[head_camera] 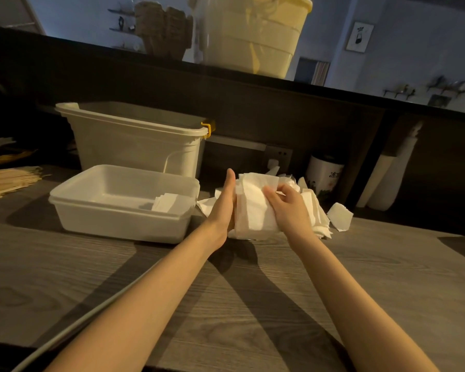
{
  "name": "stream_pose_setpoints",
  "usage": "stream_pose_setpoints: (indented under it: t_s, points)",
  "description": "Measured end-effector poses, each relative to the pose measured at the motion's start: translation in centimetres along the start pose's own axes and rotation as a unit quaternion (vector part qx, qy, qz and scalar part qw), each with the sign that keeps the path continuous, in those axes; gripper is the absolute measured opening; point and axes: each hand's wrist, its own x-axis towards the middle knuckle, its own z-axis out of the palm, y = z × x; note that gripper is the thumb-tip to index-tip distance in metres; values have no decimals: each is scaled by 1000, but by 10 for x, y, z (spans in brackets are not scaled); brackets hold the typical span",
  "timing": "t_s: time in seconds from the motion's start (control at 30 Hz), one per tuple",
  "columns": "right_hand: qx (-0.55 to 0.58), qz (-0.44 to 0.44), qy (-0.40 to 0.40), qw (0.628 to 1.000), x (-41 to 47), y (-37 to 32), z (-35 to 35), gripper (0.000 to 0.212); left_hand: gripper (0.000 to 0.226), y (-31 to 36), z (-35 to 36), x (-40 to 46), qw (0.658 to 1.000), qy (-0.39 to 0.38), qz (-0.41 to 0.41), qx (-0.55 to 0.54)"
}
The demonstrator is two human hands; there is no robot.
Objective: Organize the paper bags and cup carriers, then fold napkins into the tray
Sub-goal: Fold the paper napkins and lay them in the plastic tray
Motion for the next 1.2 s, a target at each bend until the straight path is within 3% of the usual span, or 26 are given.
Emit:
stream_pose_setpoints:
  t_s: [0.1,0.2,0.3,0.43,0.53,0.67,0.73,0.87,0.97,1.07,1.2]
  points:
    - [-64,-48,33,996,-2,2,2,19,35,-1,2,-2,997,25,17,67]
    - [-105,-67,53,991,-3,5,3,17,41,-6,5,-3,989,42,41,134]
    - [-75,-27,41,996,-2,5,6,34,46,-8,6,0,985,92,37,139]
    - [35,100,-130,986,-10,-3,2,47,56,-9,6,7,985,135,68,87]
    - [8,53,-203,978,-16,-3,0,27,61,-10,8,9,981,185,59,11]
    - [-43,-17,-212,976,-16,4,0,47,62,-13,8,10,984,168,-4,-55]
    - [-12,-19,-204,979,-16,3,-5,43,63,-11,5,9,984,150,-27,-92]
    - [135,44,-89,986,-10,5,-15,45,38,-10,0,10,973,122,-4,-194]
    - [243,111,-76,961,-12,4,-15,36,24,-9,4,7,969,99,1,-225]
    - [254,116,-111,954,-16,3,-7,31,34,-10,9,6,978,95,-14,-183]
    - [202,109,-122,966,-17,4,-1,40,48,-8,6,11,985,162,-21,-51]
